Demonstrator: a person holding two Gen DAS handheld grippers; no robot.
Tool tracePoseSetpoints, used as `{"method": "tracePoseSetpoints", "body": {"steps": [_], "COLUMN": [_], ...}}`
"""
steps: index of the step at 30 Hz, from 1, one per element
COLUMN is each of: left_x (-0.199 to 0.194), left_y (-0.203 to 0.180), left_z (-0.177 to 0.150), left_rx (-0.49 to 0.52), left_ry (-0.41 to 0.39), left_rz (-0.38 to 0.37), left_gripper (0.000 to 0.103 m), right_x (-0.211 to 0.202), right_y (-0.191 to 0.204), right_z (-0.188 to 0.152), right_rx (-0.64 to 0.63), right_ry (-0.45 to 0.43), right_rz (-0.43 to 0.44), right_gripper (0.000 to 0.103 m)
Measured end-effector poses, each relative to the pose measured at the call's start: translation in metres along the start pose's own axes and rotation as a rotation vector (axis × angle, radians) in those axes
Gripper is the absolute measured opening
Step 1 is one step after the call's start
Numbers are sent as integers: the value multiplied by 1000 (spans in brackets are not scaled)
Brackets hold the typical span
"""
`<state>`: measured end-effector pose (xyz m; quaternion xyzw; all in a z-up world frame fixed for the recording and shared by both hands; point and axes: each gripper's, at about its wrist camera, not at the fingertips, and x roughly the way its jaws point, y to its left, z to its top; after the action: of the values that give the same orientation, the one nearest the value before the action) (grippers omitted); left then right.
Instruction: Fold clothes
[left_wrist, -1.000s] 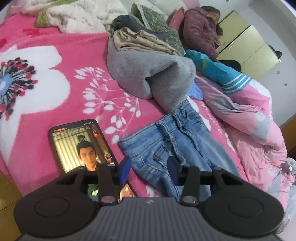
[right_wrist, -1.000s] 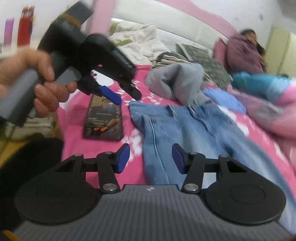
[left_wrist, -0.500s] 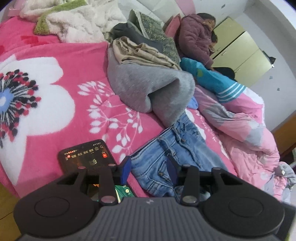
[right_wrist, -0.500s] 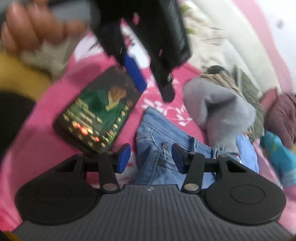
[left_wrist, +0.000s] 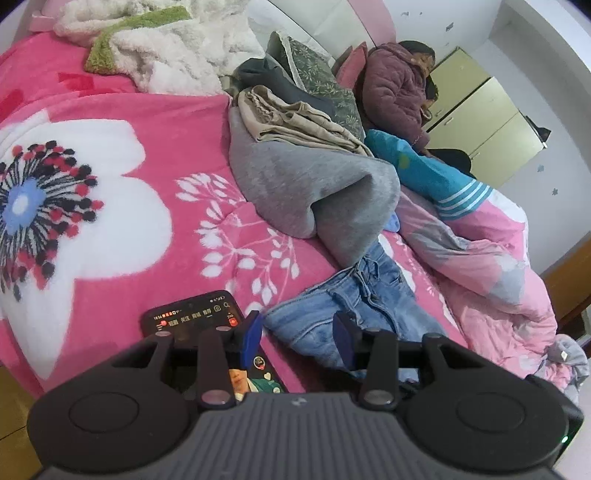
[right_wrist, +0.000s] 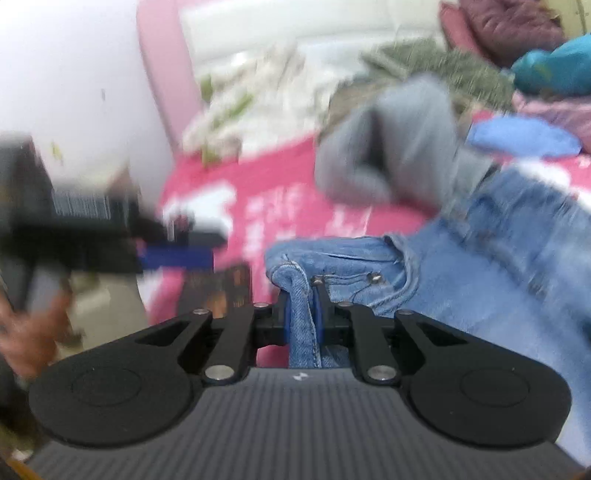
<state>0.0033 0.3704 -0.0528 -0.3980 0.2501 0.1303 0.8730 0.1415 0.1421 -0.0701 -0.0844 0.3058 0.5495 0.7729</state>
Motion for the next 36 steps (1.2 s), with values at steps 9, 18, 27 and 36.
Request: {"method": "tracePoseSetpoints", "body": {"steps": [9,18,27,36], "left_x": [2,20,40,73], "left_y": [-19,-84,-129,-172], "left_z": [-5,-47,-104,-113], "left_rx": [58,219,385,392], "left_ry": [-16,107,182,161], "left_rz": [19,-115,-43,-89], "left_gripper": [42,42,40,40], "right_x": [-28,-194,-206,-272], "right_y": [-14,-61,-48,-76], "right_z": [-2,-67,-144,-165], "right_rx": [189,411,384,513], "right_ry": [-56,-164,-25,-150], "right_rz": [84,-203,-383,-512], "right_gripper": [25,26,25,26]}}
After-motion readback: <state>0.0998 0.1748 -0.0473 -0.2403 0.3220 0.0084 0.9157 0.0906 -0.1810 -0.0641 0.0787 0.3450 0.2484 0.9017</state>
